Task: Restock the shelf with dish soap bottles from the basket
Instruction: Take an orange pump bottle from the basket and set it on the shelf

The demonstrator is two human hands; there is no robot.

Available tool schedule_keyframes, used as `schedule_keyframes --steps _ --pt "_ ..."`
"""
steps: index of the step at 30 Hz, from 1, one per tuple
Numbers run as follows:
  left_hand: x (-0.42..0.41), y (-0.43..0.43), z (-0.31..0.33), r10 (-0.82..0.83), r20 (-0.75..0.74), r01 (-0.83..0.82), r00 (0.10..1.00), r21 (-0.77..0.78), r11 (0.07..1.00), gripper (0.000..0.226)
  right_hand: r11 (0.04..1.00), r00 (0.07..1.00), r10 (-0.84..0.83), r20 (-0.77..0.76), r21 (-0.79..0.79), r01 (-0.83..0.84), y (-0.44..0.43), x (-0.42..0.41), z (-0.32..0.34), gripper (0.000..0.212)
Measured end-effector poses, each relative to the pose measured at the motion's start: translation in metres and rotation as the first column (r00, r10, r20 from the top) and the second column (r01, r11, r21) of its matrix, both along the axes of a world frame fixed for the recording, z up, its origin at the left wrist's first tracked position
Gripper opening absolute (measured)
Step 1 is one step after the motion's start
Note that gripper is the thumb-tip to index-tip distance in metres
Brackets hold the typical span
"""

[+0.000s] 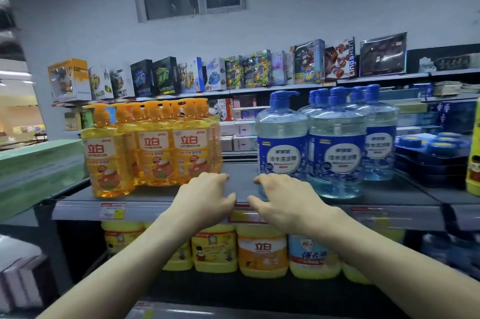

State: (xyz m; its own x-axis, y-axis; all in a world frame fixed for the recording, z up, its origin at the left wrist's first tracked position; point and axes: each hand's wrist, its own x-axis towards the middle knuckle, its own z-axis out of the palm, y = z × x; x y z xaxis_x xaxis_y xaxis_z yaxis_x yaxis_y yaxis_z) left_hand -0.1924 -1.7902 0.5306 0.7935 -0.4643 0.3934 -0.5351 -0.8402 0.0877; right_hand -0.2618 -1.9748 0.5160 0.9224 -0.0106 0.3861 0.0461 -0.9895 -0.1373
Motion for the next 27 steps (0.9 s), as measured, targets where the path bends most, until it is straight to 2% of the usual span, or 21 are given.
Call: schedule_keyframes --steps 5,14,16,18,20,23,25,27 --pt "-0.015 -0.048 -0.005 0.032 -0.024 -0.032 0.999 0.001 0.999 0.054 0.997 0.997 -0.072 0.032 -0.007 0.072 -0.054 -0.034 -0.004 0.048" --pt "-0.007 -0.098 -0.013 0.033 -0.113 -0.040 0.993 -0.058 0.998 0.069 0.979 0.972 -0.202 0.116 0.050 0.198 -0.138 -0.066 -0.013 0.038" --pt "-0.002 -0.102 -0.012 0.026 -0.138 -0.041 0.990 -0.101 0.994 0.078 0.966 0.960 -0.249 0.127 0.103 0.237 -0.150 -0.065 -0.015 0.037" --pt "0.003 -0.104 -0.014 -0.001 -0.164 -0.026 0.986 -0.162 0.986 0.085 0.940 0.943 -0.292 0.159 0.228 0.253 -0.158 -0.059 -0.017 0.038" --pt "0.009 -0.103 -0.017 -0.043 -0.164 0.008 0.985 -0.207 0.978 0.088 0.897 0.929 -0.324 0.181 0.370 0.241 -0.164 -0.052 -0.020 0.050" --pt "0.020 -0.097 -0.022 -0.173 -0.185 0.104 0.968 -0.333 0.937 0.092 0.830 0.935 -0.324 0.142 0.518 0.209 -0.166 -0.043 -0.022 0.082" --pt "0.027 -0.094 -0.027 -0.284 -0.203 0.165 0.937 -0.460 0.872 0.094 0.812 0.941 -0.322 0.103 0.541 0.219 -0.164 -0.039 -0.023 0.103" --pt "0.034 -0.093 -0.034 -0.332 -0.174 0.203 0.927 -0.513 0.834 0.086 0.819 0.929 -0.352 0.114 0.518 0.246 -0.162 -0.034 -0.024 0.109"
